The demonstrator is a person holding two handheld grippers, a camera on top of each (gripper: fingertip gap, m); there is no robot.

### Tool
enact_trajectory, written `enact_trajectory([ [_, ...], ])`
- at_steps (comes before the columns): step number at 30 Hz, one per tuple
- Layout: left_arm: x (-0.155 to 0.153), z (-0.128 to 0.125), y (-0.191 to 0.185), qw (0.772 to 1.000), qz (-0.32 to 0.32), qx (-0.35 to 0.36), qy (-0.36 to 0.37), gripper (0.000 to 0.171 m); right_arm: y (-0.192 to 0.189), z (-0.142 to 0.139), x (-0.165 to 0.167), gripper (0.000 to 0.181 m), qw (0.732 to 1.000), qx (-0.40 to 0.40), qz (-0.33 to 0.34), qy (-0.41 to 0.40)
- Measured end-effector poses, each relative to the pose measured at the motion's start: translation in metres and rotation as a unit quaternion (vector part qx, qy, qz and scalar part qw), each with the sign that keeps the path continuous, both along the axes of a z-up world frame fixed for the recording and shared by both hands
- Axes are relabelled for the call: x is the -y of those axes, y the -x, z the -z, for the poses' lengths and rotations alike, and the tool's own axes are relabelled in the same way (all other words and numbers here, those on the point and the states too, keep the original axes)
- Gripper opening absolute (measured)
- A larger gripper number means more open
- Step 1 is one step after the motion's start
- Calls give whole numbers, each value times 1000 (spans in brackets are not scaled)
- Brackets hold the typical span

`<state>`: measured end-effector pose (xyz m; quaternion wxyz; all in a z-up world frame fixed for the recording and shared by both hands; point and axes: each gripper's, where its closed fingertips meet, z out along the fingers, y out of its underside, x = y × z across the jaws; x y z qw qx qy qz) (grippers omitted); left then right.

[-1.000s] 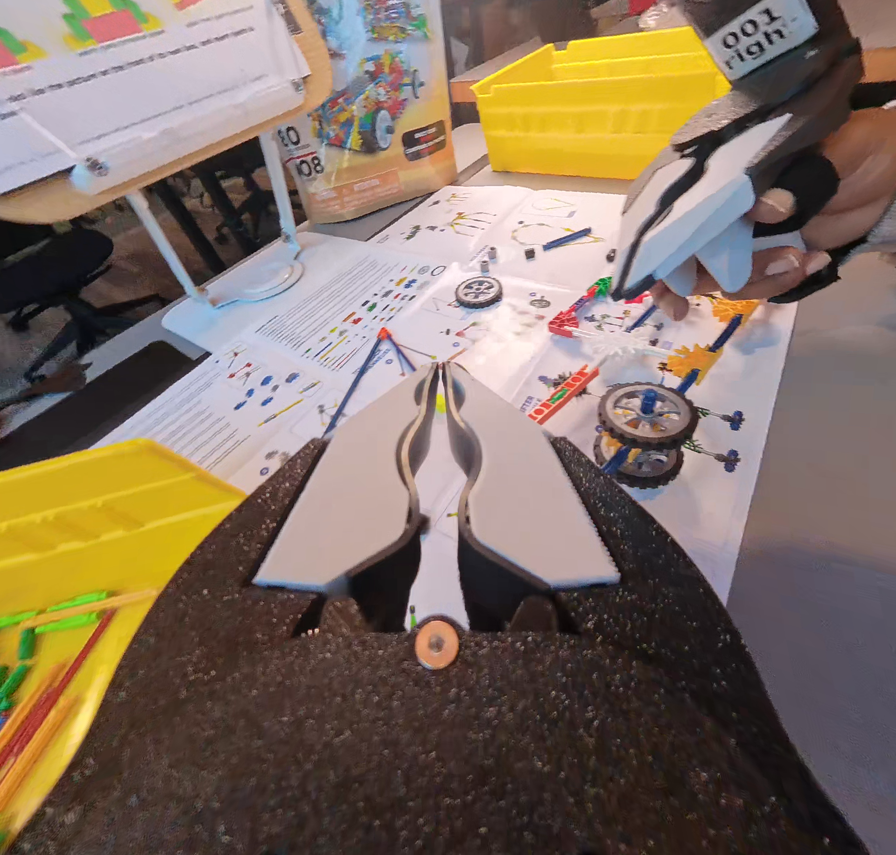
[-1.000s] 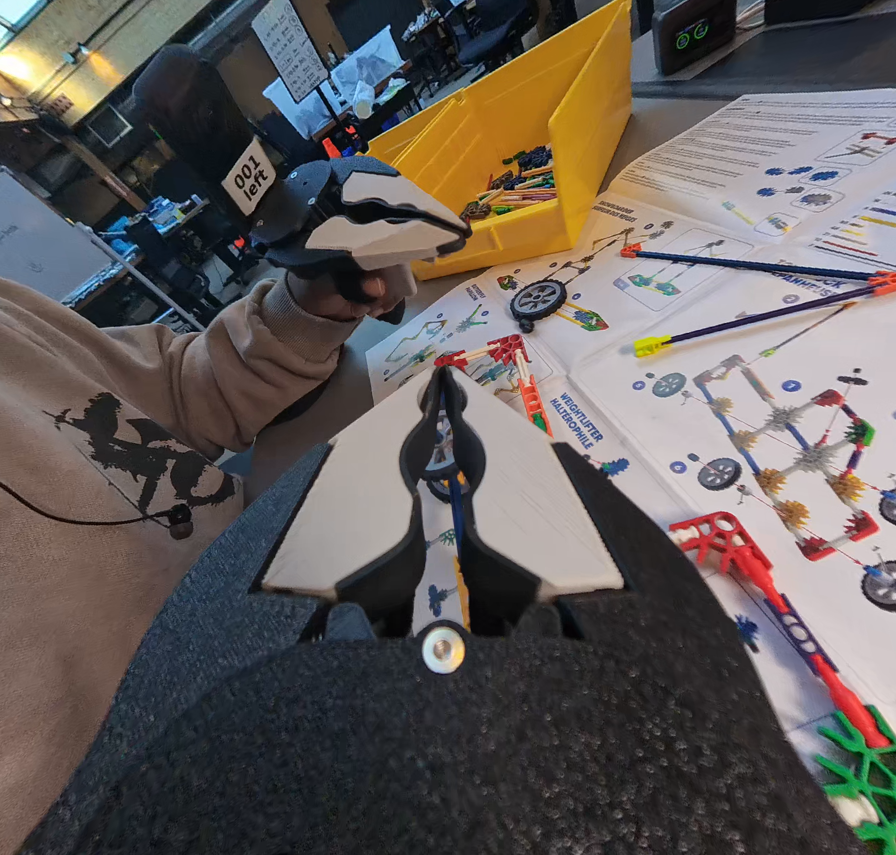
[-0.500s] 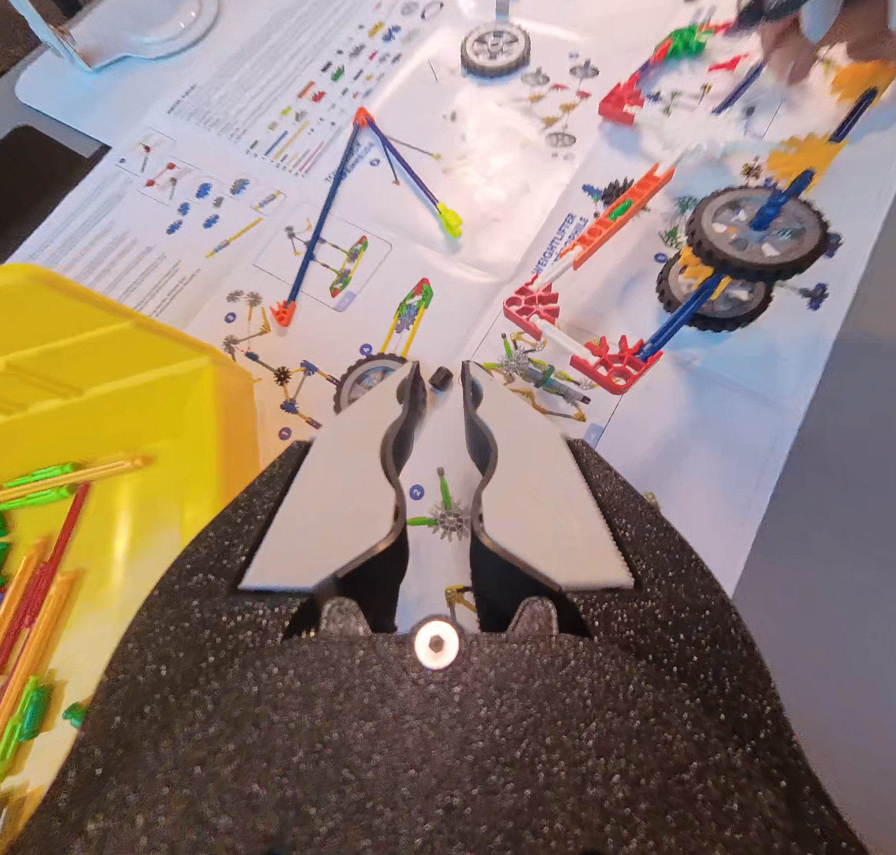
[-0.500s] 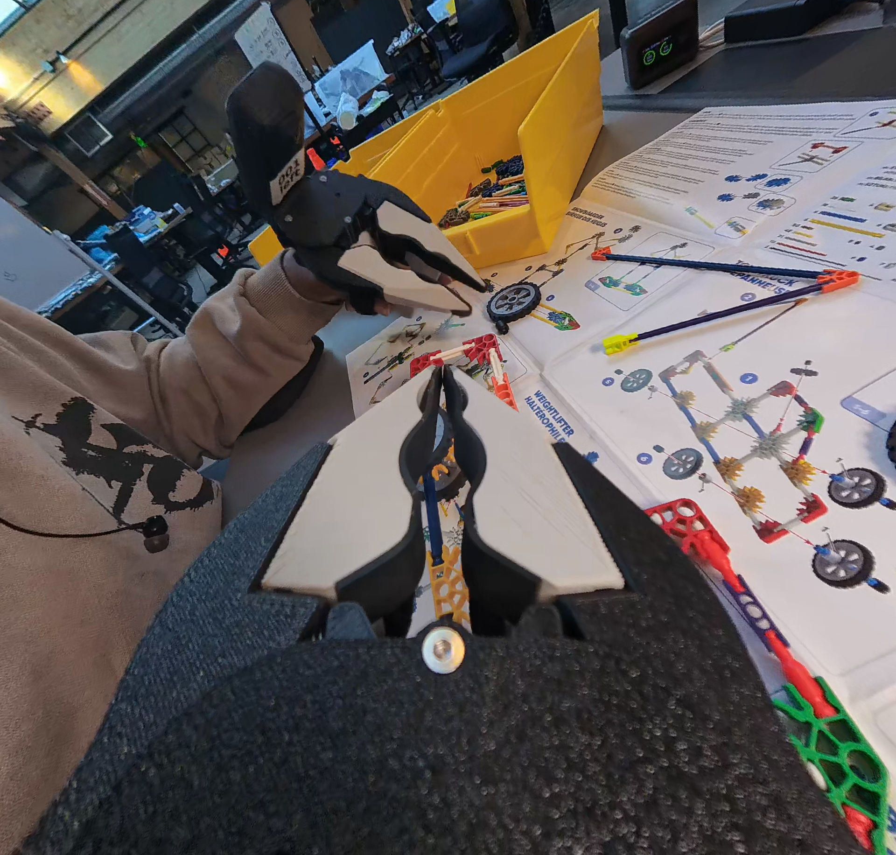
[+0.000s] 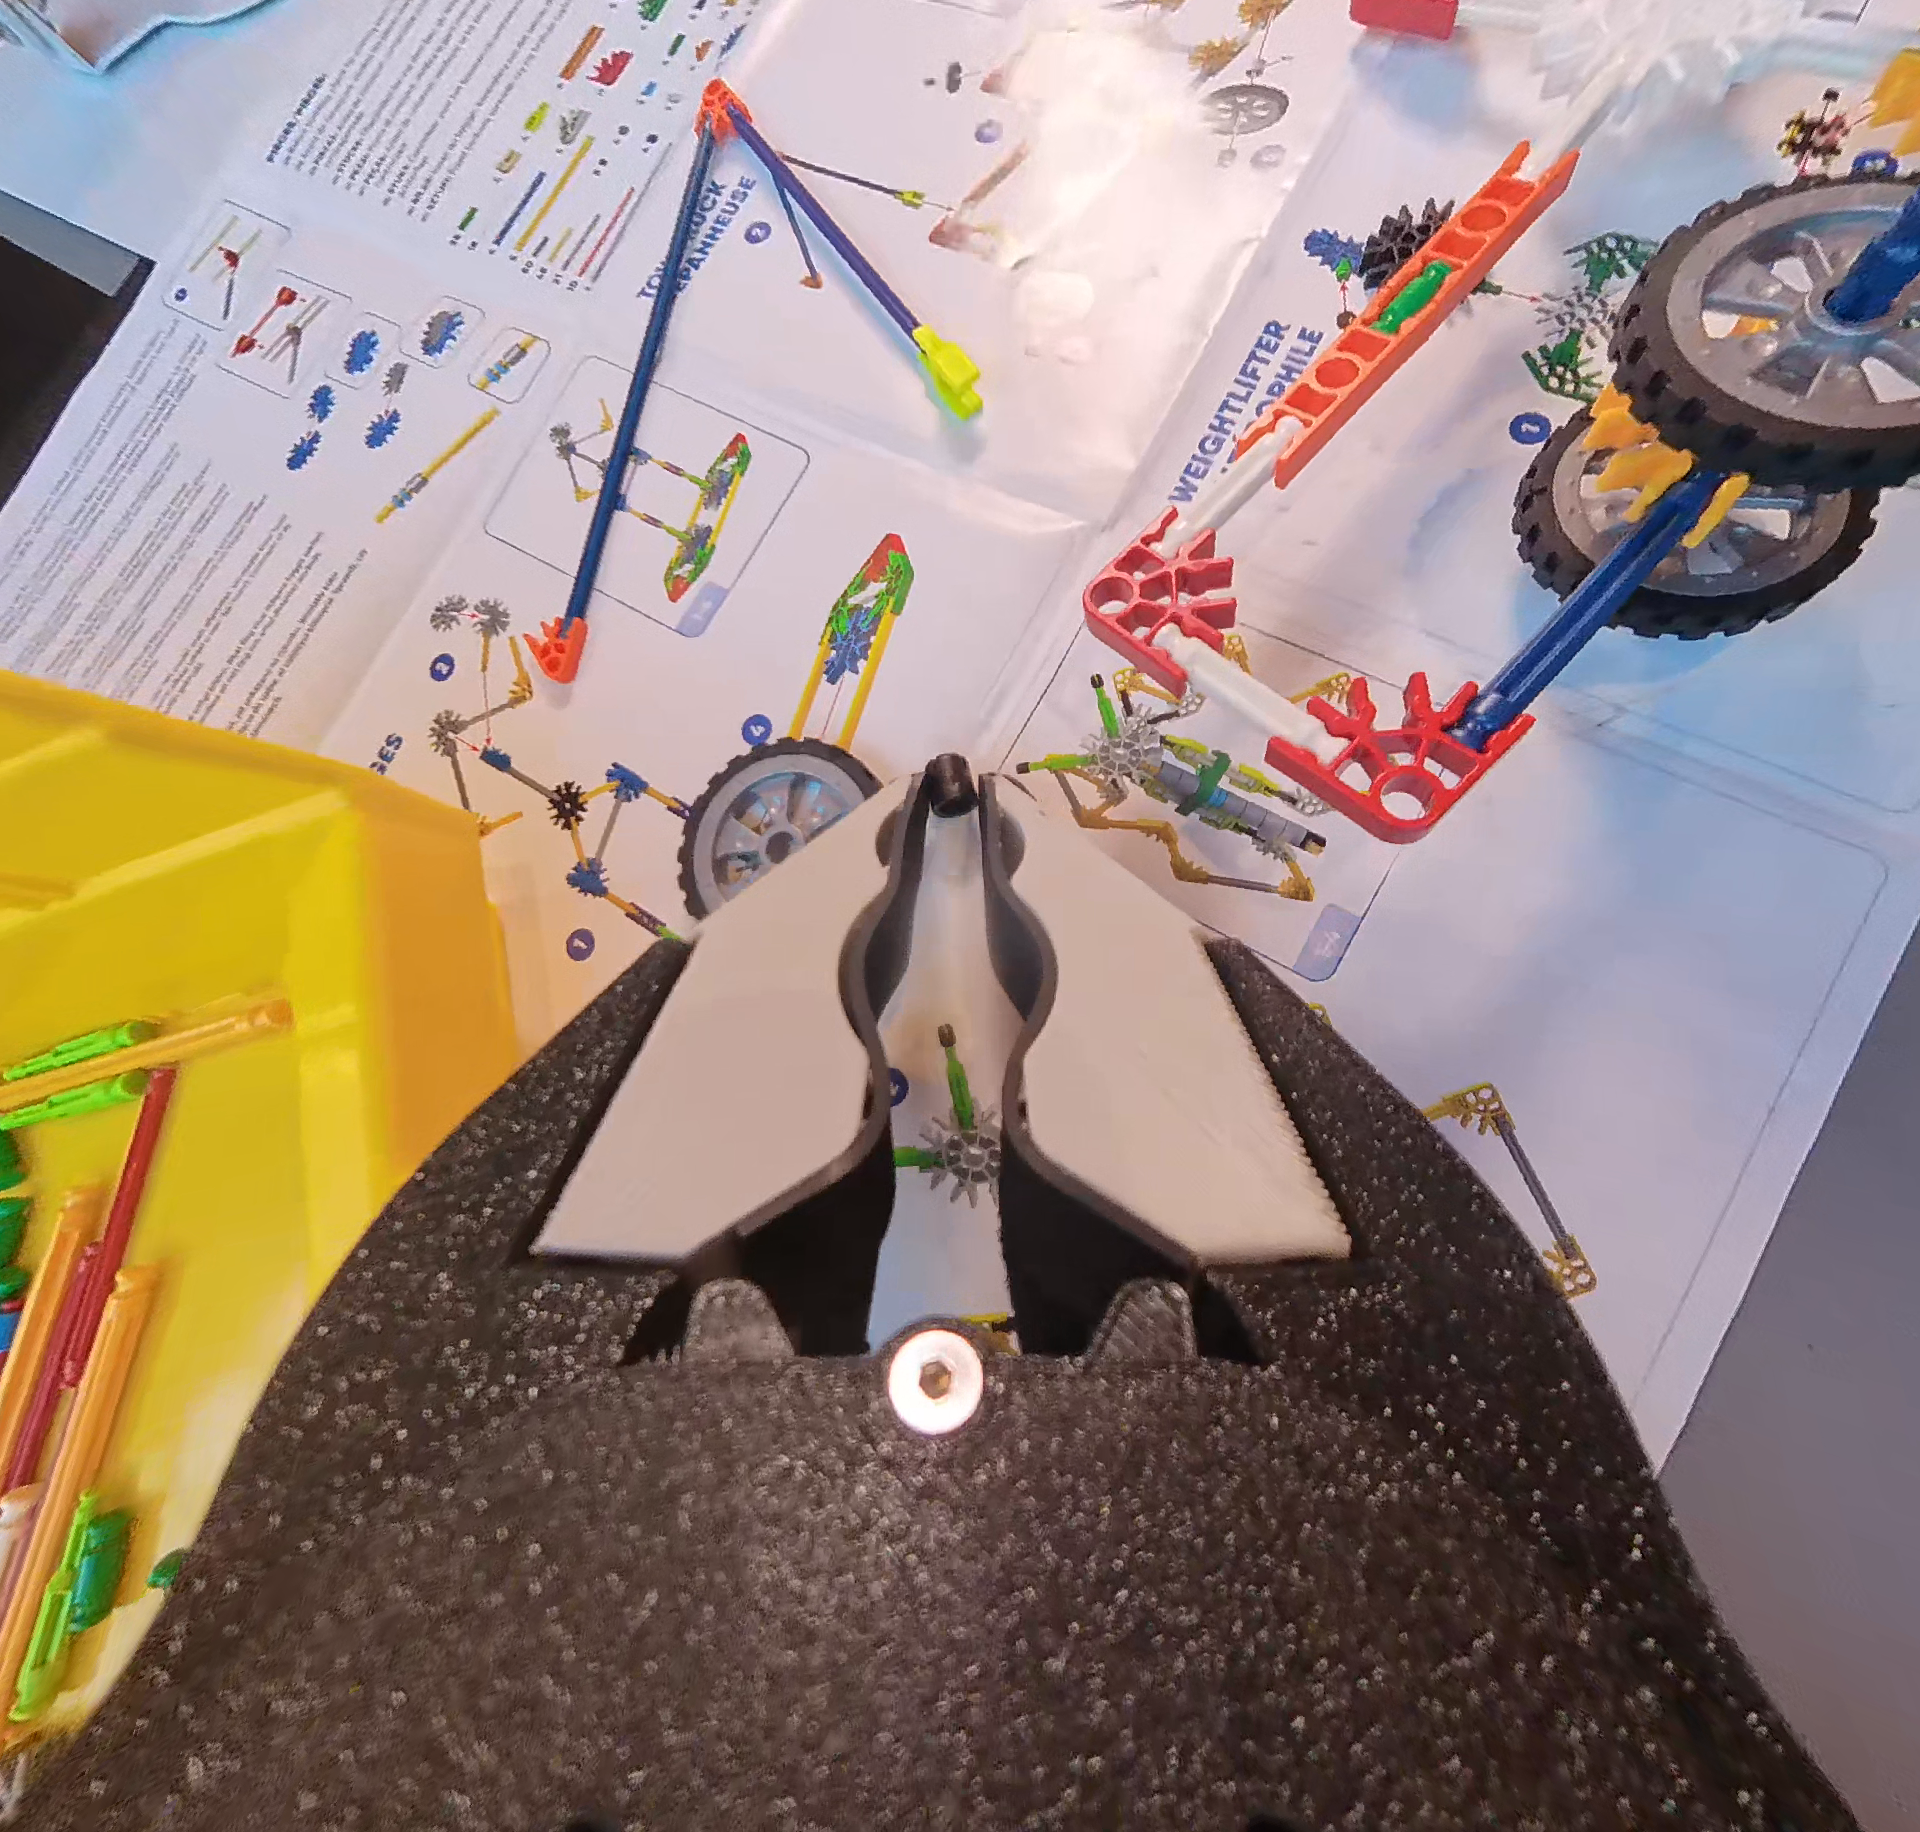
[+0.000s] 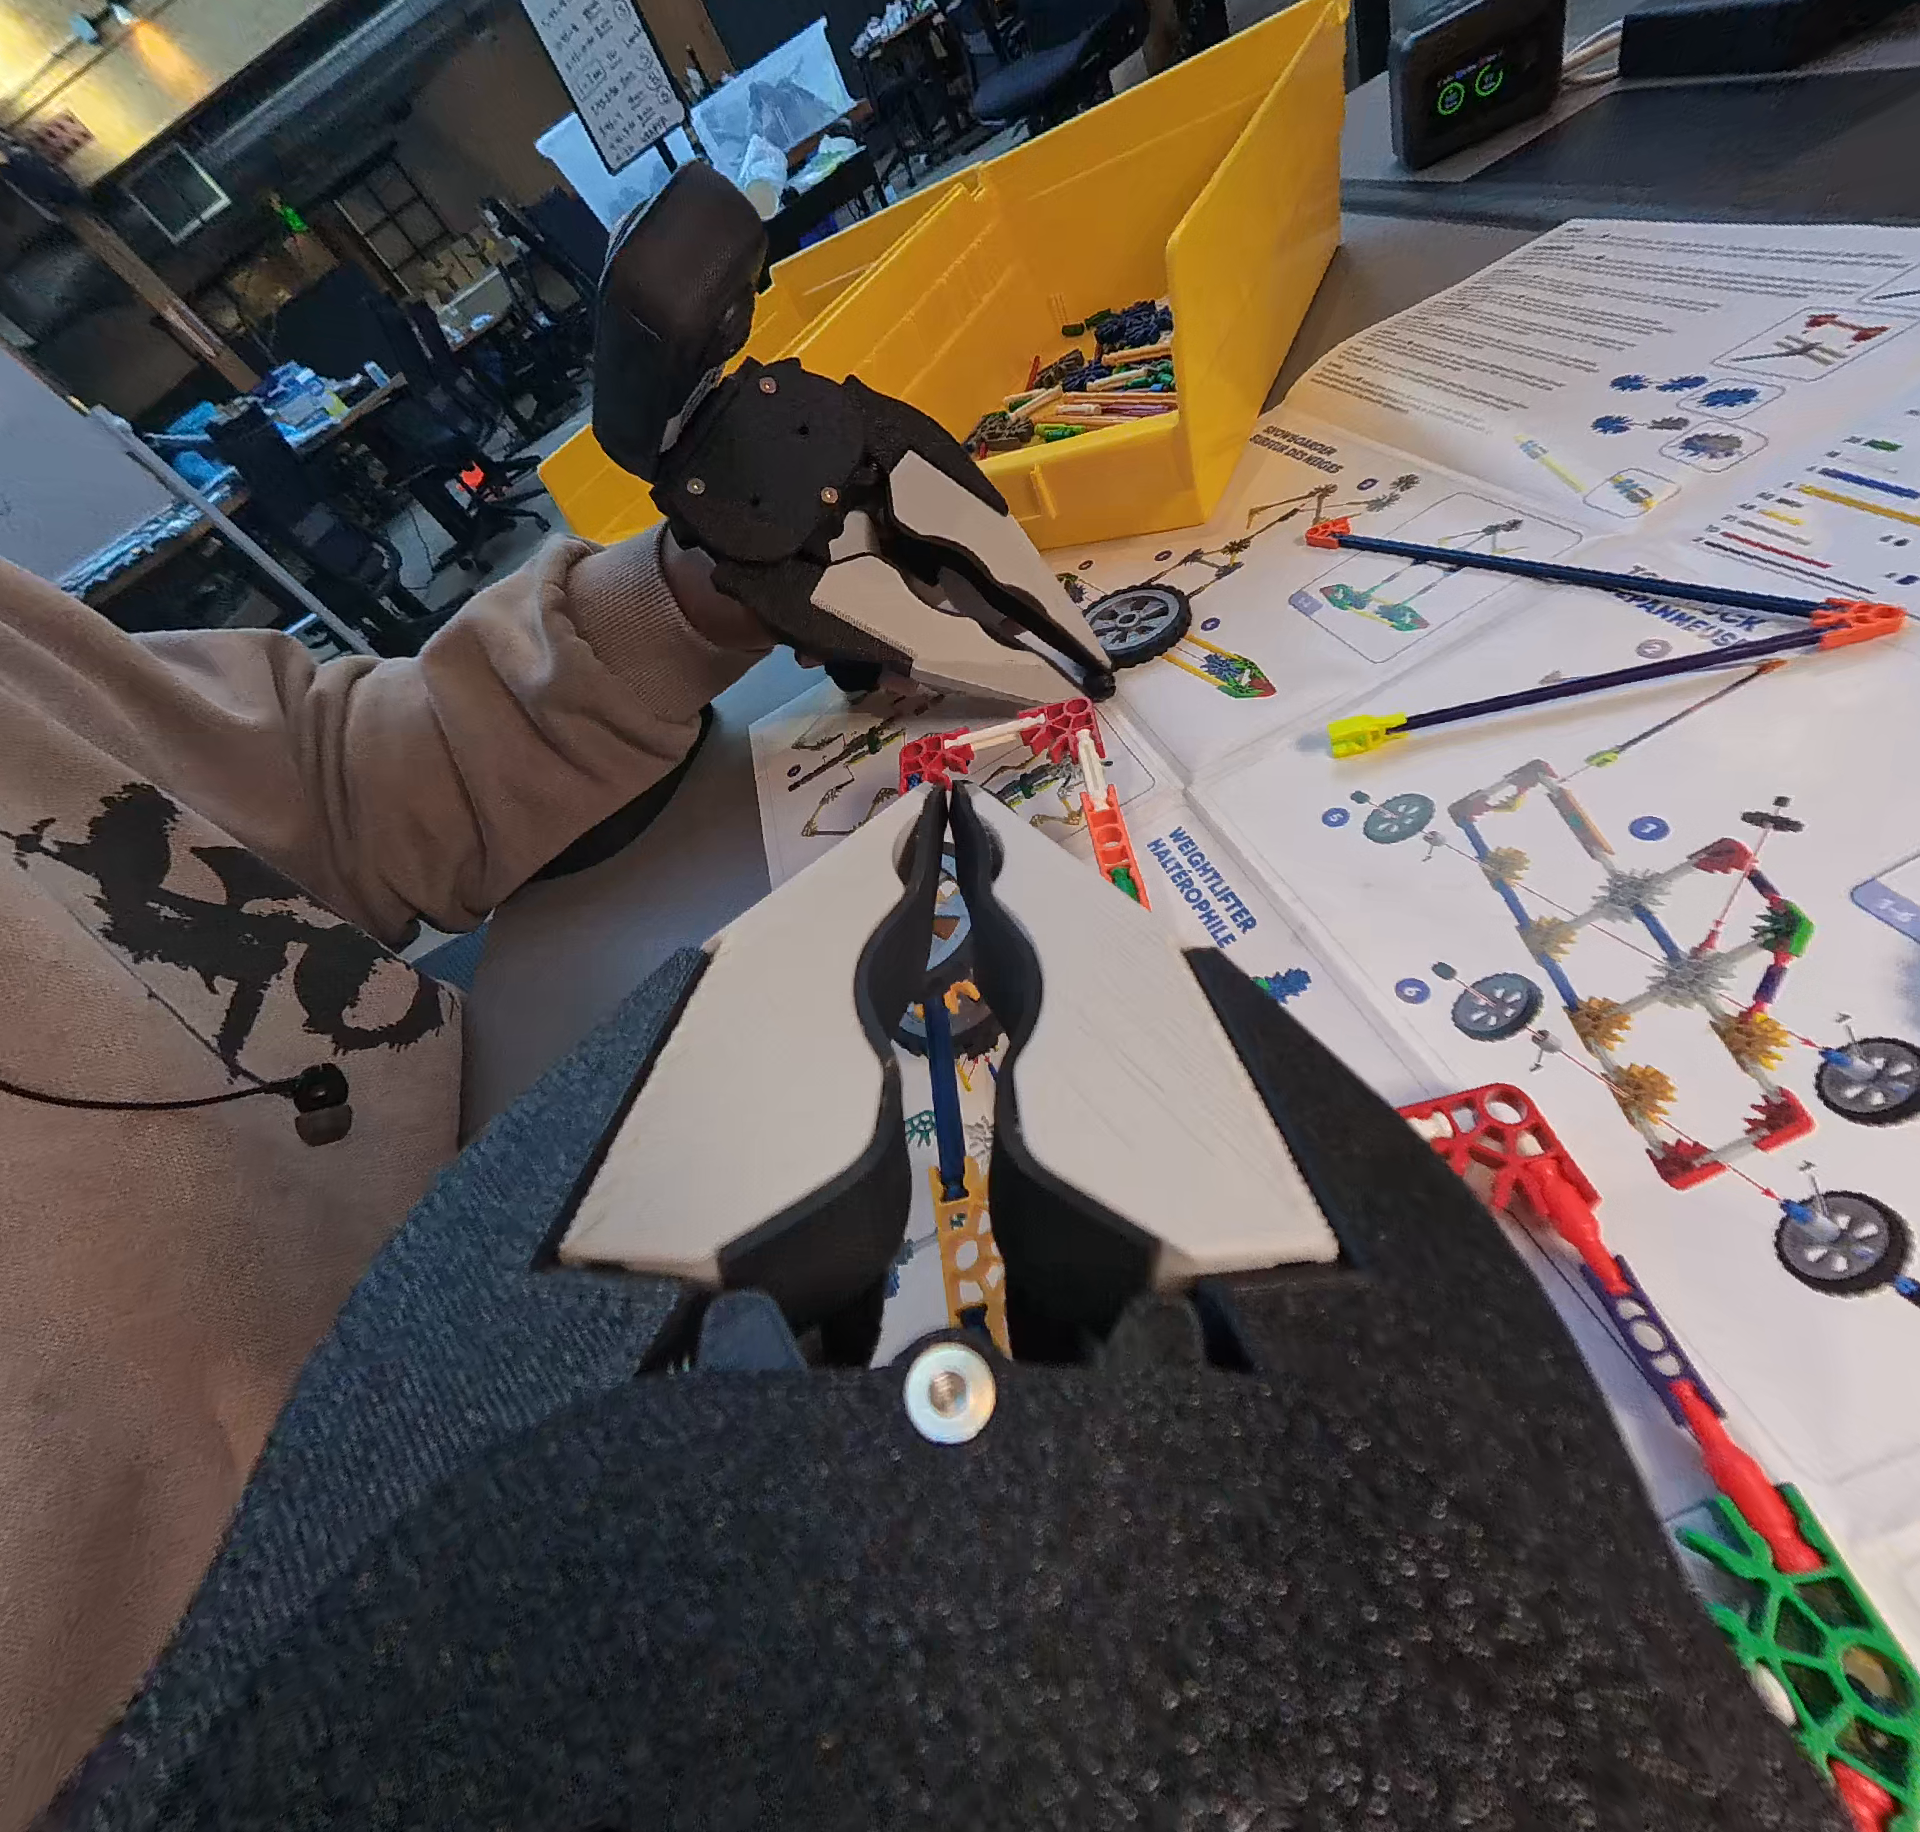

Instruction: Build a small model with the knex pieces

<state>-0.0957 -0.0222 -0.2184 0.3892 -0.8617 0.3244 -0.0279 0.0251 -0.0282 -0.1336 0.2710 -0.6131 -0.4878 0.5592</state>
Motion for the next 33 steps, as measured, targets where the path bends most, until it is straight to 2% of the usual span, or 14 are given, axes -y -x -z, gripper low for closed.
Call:
enact_trajectory([
  [2, -2, -14, -3, 999, -4, 46, -21, 7, 0, -3, 1, 0, 1000, -9, 0, -8],
  [4, -3, -48, -16, 988, 8, 143, -64, 7, 1, -9, 2, 2, 1000, -25, 1, -11],
  [7, 10, -107, -46, 946, 75, 278, -149, 7, 4, -25, 10, 9, 998, -68, -4, 10],
  [10, 29, -138, -78, 910, 139, 333, -205, 7, 8, -40, 24, 19, 992, -108, -25, 67],
  [15, 39, -146, -109, 900, 177, 323, -233, 7, 11, -53, 44, 33, 975, -137, -63, 164],
  [22, 45, -143, -119, 901, 197, 299, -245, 7, 7, -69, 53, 42, 949, -161, -99, 250],
  [27, 43, -141, -116, 906, 191, 279, -254, 7, 2, -77, 46, 32, 939, -182, -100, 273],
  [33, 43, -141, -118, 907, 191, 271, -260, 7, 4, -69, 41, 30, 947, -168, -86, 259],
])
